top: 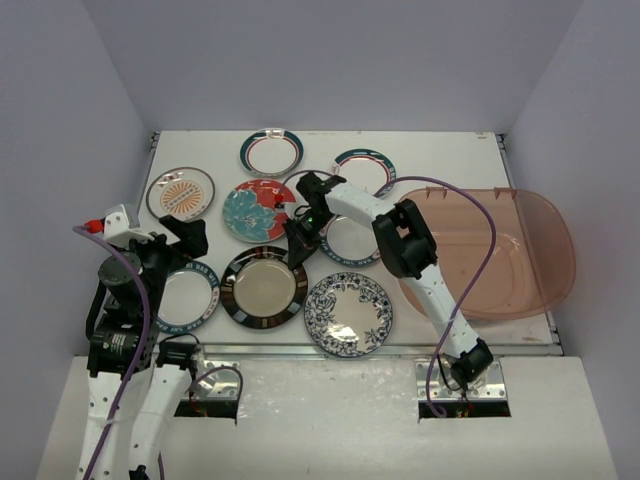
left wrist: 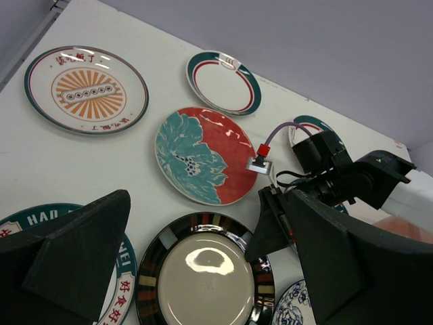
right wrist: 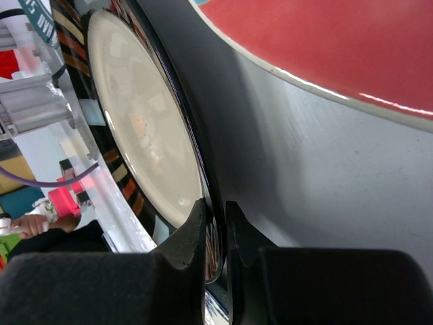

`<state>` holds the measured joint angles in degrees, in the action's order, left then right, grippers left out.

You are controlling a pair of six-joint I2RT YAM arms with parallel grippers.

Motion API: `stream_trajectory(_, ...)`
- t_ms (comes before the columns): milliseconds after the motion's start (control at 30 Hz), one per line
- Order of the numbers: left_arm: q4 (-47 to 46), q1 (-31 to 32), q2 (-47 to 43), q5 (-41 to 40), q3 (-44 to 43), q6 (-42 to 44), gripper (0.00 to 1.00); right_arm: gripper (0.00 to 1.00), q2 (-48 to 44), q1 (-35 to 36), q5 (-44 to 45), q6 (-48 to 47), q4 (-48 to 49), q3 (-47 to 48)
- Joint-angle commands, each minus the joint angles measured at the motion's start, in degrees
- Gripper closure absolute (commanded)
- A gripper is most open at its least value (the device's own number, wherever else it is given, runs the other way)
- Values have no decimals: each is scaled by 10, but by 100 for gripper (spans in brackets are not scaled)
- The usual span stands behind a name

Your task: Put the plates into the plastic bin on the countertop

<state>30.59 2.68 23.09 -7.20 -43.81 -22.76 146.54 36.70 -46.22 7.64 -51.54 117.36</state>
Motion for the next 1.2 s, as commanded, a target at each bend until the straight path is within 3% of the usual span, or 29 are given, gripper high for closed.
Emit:
stream_trajectory(0, -33, 7, -5, 5, 1, 8, 0, 100, -32, -10, -32, -1, 28, -2)
stream_trajectory(267, -31, 7, -10, 1, 0, 7, 0, 100, -101, -17, -118, 42, 70, -26)
stream_trajectory(733, -29, 10, -13, -4, 0, 6, 0, 100, -224, -48, -137, 141, 137, -63)
stream_trajectory(933, -26, 11, -15, -11, 0, 4, 0, 100, -322, -93, -132, 196, 178, -98)
stream_trajectory(1167, -27, 13, -14, -5, -1, 4, 0, 100, -490, -229, -156, 310, 309, -263)
